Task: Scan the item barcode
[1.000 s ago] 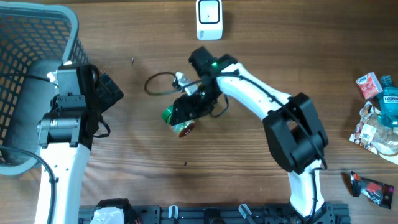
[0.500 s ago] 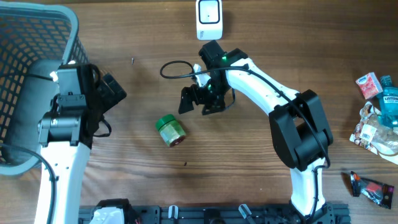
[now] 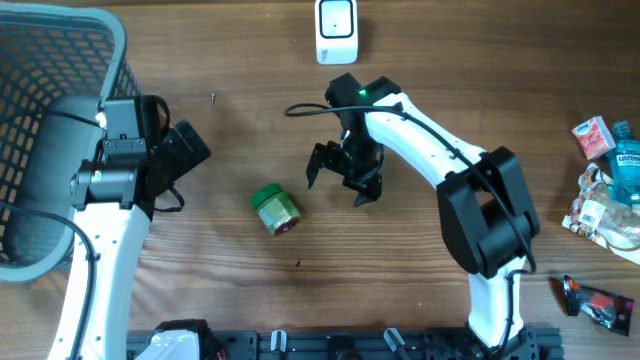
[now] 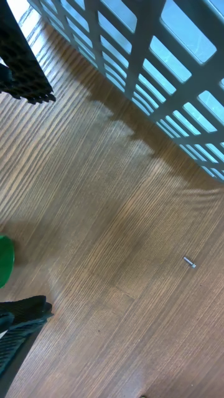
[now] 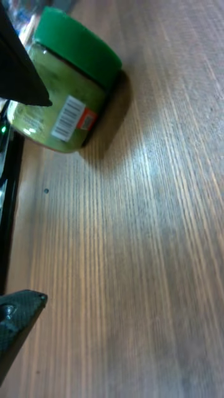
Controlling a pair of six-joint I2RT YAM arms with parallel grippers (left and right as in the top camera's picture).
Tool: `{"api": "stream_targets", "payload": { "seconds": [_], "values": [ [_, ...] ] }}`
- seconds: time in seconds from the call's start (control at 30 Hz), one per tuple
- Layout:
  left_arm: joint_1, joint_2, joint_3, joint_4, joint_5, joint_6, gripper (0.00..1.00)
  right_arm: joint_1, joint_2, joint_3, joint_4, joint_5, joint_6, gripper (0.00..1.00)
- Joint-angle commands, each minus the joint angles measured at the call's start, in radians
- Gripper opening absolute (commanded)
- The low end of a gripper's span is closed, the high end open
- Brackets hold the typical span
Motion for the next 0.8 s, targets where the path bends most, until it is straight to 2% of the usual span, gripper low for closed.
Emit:
{"api": "stream_targets", "payload": {
  "seconds": [0.0,0.07,0.27,0.4,0.47,0.77],
  "values": [
    [0.007,-0.006,0.000,-0.016,0.016,0.026,1.00,0.011,-0.035,0.008,0.011,-0.086,0.140,0.95],
    [0.008,-0.010,0.000,-0.023,0.016,0.042,1.00,0.019,-0.037,0.011,0.001,-0.055,0.214,0.89],
    [0.016,-0.019,0.000,-0.017,0.015,0.042,1.00,0.082,-0.037,0.023,0.018,-0.012,0.472,0.87],
    [0.016,-0.019,0.000,-0.014,0.015,0.042,1.00,0.108,-0.037,0.024,0.100,-0.035,0.543,0.93],
    [0.016,-0.019,0.000,-0.010,0.015,0.042,1.00,0.121,-0.037,0.024,0.121,-0.036,0.598,1.00],
    [0.016,-0.019,0.000,-0.011,0.016,0.042,1.00,0.204,-0.016,0.024,0.368,-0.035,0.690,1.00]
  ]
}}
